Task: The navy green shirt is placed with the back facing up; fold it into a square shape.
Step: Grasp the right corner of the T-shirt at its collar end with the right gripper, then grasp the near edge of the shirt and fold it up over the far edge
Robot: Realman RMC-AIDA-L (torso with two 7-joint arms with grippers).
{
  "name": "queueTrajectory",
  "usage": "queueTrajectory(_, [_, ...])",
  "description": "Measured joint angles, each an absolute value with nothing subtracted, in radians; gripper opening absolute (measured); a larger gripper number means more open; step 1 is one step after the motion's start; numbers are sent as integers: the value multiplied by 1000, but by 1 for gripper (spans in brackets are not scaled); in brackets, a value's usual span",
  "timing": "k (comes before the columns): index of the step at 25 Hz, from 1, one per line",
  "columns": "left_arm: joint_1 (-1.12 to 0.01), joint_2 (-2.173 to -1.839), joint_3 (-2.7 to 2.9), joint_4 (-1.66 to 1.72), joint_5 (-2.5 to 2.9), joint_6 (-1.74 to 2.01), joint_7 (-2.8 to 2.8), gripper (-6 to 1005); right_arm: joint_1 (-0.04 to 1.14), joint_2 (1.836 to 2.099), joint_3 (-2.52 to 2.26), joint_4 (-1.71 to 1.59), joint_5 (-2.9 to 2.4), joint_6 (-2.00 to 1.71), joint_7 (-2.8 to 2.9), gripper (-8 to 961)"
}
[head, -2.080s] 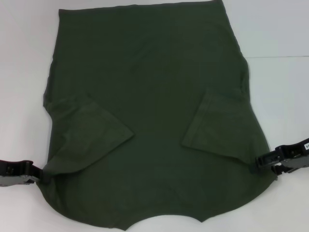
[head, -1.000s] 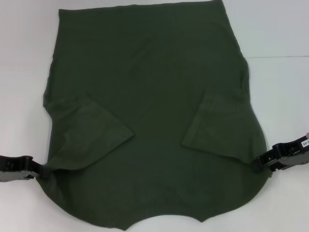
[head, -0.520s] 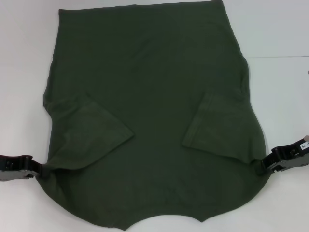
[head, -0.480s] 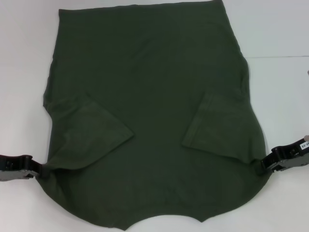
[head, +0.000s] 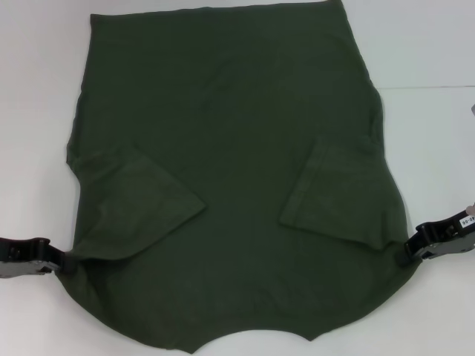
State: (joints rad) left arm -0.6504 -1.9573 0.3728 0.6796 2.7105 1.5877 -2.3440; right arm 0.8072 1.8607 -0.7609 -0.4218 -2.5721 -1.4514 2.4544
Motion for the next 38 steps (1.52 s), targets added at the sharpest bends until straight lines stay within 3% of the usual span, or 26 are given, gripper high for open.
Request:
queueTrajectory(6, [-650,-1950,352,680,2711,1612,-2340,27,807,1857,-756,-436,-2571,-1473,2435,71])
queueTrajectory(19, [-663,-1918,307,701,2720,1781,-2296,26,777,1797,-685,-505,-2567,-1642,2350,72])
queueTrajectory(29, [-668,-1908,315,700,2750,1899,-2232,27,724,1797,-643,-533,-2565,-1702,2287,72])
queueTrajectory(38, [-727,-1880,279,674,2711,1818,-2289,26,771,1791,-568,-534,-2532,-1603,2284,79])
